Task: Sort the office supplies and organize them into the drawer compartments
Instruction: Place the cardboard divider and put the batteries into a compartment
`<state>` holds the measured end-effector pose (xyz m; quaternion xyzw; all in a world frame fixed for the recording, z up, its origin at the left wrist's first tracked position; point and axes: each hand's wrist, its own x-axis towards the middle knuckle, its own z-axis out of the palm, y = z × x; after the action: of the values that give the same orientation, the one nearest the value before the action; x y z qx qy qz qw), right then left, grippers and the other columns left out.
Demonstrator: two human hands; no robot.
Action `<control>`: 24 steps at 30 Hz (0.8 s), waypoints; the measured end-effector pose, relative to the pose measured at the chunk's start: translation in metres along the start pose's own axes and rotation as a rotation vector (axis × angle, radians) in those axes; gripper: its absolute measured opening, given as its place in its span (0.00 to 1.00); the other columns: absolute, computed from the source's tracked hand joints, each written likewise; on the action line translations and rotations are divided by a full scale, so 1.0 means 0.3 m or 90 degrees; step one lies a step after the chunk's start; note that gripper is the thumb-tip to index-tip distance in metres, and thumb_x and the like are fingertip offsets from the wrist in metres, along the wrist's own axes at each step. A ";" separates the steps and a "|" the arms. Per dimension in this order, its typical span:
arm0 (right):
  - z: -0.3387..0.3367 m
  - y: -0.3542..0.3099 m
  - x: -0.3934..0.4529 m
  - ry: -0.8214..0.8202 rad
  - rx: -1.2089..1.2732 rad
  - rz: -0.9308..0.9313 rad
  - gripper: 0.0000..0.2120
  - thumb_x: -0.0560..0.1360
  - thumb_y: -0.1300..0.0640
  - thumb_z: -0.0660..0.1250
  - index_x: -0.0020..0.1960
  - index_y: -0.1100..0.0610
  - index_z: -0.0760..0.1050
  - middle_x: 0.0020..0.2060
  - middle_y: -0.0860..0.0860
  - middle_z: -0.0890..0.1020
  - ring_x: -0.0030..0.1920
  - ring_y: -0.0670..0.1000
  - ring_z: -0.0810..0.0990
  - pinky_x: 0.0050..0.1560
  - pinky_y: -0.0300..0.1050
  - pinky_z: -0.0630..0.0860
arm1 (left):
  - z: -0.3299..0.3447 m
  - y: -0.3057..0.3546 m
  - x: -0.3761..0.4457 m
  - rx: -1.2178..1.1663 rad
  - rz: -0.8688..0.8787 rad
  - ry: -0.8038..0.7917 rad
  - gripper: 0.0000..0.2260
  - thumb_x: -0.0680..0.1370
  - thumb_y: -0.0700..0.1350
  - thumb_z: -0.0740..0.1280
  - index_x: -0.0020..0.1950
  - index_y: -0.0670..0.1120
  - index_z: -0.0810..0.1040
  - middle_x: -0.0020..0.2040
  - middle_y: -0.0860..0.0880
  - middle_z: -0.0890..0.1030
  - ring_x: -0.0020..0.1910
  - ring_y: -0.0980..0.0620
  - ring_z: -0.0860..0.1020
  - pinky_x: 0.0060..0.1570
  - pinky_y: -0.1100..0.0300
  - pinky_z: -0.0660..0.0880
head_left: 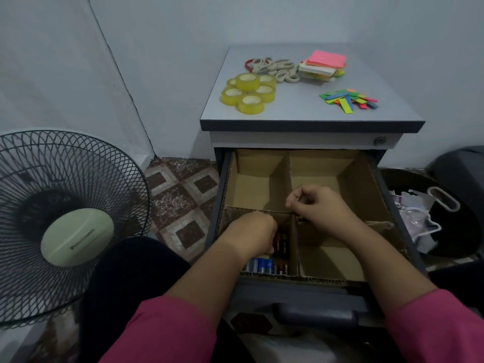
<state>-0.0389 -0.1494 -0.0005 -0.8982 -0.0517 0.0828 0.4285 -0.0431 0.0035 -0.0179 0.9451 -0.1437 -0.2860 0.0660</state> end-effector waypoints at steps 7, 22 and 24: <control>0.006 0.010 0.007 0.003 0.013 0.001 0.03 0.75 0.55 0.68 0.43 0.50 0.78 0.40 0.54 0.82 0.41 0.53 0.81 0.49 0.54 0.79 | 0.025 -0.005 0.058 0.004 -0.013 0.001 0.09 0.73 0.46 0.73 0.39 0.47 0.73 0.42 0.47 0.78 0.45 0.46 0.77 0.48 0.52 0.76; 0.007 0.016 0.009 0.004 0.024 0.000 0.03 0.75 0.55 0.68 0.43 0.49 0.77 0.39 0.52 0.81 0.39 0.49 0.78 0.46 0.51 0.78 | 0.018 0.041 0.037 0.047 -0.031 -0.048 0.10 0.78 0.45 0.66 0.56 0.42 0.78 0.43 0.46 0.76 0.48 0.45 0.77 0.44 0.54 0.73; 0.009 0.019 0.011 0.005 0.028 0.000 0.04 0.75 0.55 0.68 0.42 0.49 0.77 0.38 0.53 0.81 0.39 0.49 0.78 0.46 0.50 0.78 | 0.017 0.052 0.025 0.047 -0.019 -0.046 0.08 0.78 0.44 0.65 0.55 0.42 0.78 0.40 0.46 0.75 0.44 0.46 0.76 0.43 0.53 0.73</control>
<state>-0.0362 -0.1504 -0.0070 -0.8889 -0.0480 0.0803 0.4484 -0.0435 -0.0139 -0.0227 0.9381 -0.1421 -0.3152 0.0218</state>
